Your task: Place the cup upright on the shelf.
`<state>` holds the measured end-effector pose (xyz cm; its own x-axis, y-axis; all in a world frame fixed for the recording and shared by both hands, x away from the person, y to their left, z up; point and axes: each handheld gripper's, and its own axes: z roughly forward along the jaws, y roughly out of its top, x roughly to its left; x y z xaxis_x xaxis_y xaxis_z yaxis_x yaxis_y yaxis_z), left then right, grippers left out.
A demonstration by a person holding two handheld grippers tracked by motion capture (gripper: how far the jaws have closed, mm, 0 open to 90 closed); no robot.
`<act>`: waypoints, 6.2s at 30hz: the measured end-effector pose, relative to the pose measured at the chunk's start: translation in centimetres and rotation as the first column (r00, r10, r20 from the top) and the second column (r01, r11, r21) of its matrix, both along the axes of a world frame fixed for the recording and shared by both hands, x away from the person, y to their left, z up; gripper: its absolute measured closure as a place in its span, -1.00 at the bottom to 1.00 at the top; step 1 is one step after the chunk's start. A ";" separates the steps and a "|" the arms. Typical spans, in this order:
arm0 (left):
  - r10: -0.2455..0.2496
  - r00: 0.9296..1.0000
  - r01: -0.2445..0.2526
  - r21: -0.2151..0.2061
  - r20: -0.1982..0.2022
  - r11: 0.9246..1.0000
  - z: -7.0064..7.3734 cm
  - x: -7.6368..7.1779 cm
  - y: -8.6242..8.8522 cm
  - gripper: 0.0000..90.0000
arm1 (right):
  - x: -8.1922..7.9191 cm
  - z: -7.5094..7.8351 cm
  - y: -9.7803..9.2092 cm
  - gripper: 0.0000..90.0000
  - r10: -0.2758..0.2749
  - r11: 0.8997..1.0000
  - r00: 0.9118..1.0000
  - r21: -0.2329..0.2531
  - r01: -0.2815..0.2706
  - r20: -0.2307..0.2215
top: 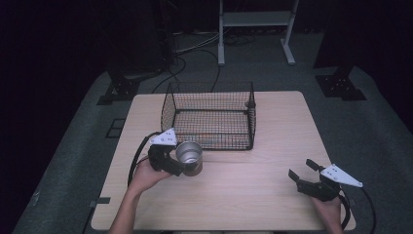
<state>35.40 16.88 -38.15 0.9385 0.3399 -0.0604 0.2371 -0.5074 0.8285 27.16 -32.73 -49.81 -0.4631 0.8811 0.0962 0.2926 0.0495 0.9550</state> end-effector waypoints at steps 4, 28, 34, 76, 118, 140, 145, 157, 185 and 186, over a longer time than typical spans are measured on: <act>-0.011 1.000 0.011 -0.004 0.008 1.000 1.2 0.7 -0.2 -0.62 | 0.0 0.0 0.0 -0.68 -0.001 1.000 1.000 0.002 0.001 0.001; -0.017 0.999 0.017 -0.001 0.047 1.000 8.6 4.6 -0.9 -0.61 | 0.0 0.0 -0.2 -0.68 -0.004 1.000 1.000 0.016 0.004 0.004; -0.027 0.999 0.027 0.003 0.043 1.000 9.4 5.4 -1.8 -0.61 | 0.0 0.0 -0.2 -0.68 -0.002 1.000 1.000 0.018 0.002 0.006; 0.062 0.998 -0.063 0.076 0.008 0.995 12.9 14.9 -5.5 -0.61 | 0.0 0.0 -0.3 -0.68 0.010 1.000 1.000 0.027 -0.010 0.005; 0.102 0.988 -0.075 0.211 -0.117 0.975 4.6 19.3 -10.3 -0.61 | 0.0 -0.1 -0.4 -0.68 0.018 0.999 1.000 0.035 -0.018 0.009; 0.135 0.979 -0.087 0.288 -0.151 0.954 0.9 19.9 -11.0 -0.61 | 0.0 -0.1 -0.4 -0.68 0.019 0.999 1.000 0.037 -0.019 0.009; 0.149 0.975 -0.094 0.305 -0.162 0.948 0.2 20.0 -11.2 -0.61 | 0.0 -0.1 -0.4 -0.68 0.020 0.999 1.000 0.037 -0.020 0.009; 0.179 0.968 -0.108 0.351 -0.178 0.930 -1.4 20.4 -11.3 -0.61 | 0.0 -0.1 -0.3 -0.68 0.021 0.999 1.000 0.038 -0.021 0.009; 0.169 0.968 -0.081 0.402 -0.188 0.912 -3.1 20.7 -11.7 -0.61 | 0.0 -0.1 -0.3 -0.68 0.022 0.999 1.000 0.038 -0.022 0.009; 0.166 0.968 -0.078 0.406 -0.187 0.911 -3.1 20.6 -11.7 -0.61 | 0.0 -0.1 -0.3 -0.68 0.022 0.999 1.000 0.038 -0.022 0.009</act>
